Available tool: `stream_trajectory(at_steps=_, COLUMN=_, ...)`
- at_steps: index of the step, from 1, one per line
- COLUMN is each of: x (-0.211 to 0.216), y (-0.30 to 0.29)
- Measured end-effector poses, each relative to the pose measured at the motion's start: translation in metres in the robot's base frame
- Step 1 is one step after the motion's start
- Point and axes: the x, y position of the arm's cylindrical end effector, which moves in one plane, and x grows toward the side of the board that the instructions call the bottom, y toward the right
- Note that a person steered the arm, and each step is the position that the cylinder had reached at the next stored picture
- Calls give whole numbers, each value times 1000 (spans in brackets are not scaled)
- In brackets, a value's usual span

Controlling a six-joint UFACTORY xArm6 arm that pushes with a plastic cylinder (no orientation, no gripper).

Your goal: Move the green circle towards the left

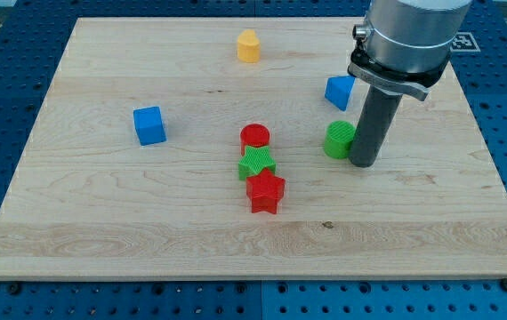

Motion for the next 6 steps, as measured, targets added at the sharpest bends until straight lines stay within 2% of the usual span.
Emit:
stream_trajectory(at_steps=1, x=0, y=37)
stream_trajectory(at_steps=2, x=-6, y=15)
stream_trajectory(at_steps=3, x=-21, y=-31)
stream_trajectory(at_steps=4, x=-26, y=-37)
stream_trajectory(at_steps=5, x=-26, y=4)
stream_trajectory(at_steps=6, x=-29, y=14)
